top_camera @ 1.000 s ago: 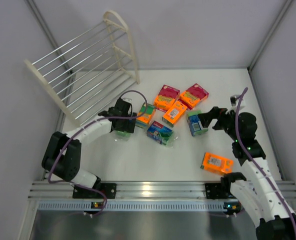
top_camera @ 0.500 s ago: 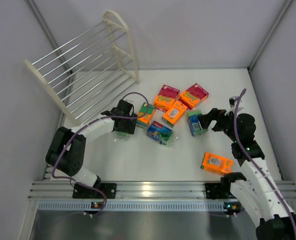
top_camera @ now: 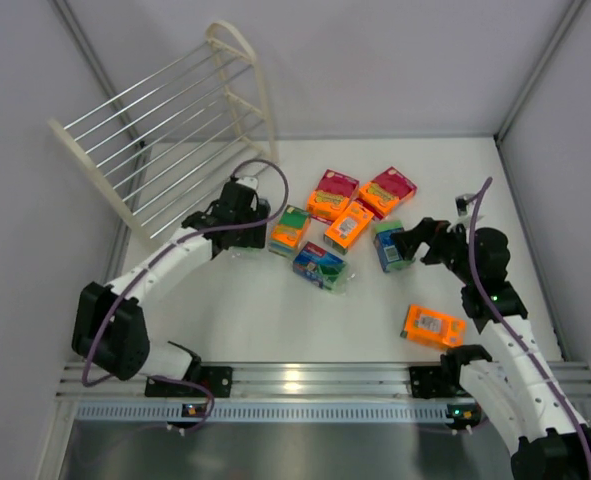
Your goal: Place and organize the cleaning sponges onto the shelf
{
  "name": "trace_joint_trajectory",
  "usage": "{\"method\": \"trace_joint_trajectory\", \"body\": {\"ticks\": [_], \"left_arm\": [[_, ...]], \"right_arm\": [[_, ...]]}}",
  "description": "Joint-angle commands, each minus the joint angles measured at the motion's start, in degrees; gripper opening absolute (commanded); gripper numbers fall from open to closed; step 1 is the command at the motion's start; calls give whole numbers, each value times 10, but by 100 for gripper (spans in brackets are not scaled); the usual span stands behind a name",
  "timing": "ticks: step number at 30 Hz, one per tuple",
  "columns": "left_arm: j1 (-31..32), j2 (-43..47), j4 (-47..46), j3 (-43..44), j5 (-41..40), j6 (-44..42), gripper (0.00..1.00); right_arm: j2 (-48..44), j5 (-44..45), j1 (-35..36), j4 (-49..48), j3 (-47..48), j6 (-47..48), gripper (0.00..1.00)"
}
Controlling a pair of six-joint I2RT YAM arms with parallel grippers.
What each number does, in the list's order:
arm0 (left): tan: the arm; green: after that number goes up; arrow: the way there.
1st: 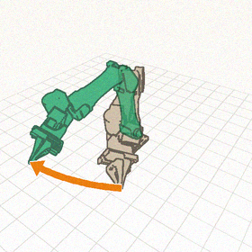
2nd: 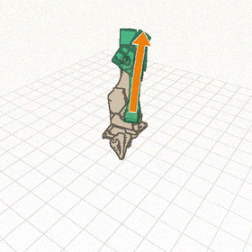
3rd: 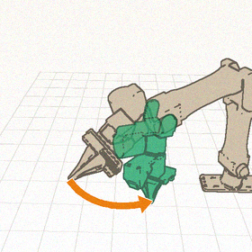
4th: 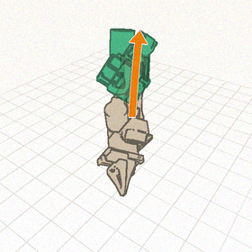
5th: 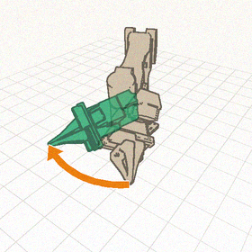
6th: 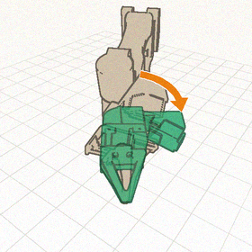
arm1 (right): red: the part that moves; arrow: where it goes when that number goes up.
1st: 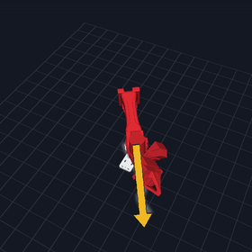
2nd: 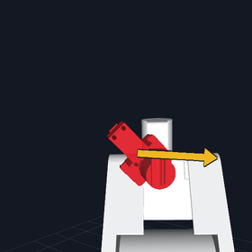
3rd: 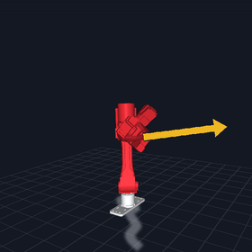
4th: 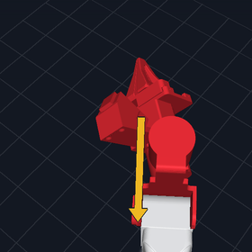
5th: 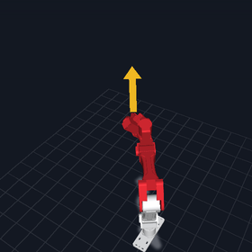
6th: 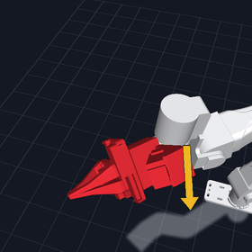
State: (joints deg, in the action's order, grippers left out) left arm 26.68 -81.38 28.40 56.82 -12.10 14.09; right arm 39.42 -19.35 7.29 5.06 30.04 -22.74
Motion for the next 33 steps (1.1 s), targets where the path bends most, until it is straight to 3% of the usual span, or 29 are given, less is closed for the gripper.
{"method": "trace_joint_trajectory", "body": {"ticks": [1,10,16,19,25,33], "left_arm": [[1,51,37,102,-37,6,65],[-2,45,89,390,-124,-20,69],[-11,-27,96,545,-242,-70,63],[-42,-44,107,580,-263,-50,66],[-207,-68,130,625,-213,21,65],[-294,-72,155,625,-187,31,62]], "right_arm": [[-4,-36,4,-66,-1,-19,99],[22,-65,10,-102,-1,-28,99],[45,-73,13,-128,1,-31,99],[48,-72,16,-144,-1,-34,99],[69,-73,20,-156,-6,-38,99],[85,-70,30,-155,-6,-36,99]]}}
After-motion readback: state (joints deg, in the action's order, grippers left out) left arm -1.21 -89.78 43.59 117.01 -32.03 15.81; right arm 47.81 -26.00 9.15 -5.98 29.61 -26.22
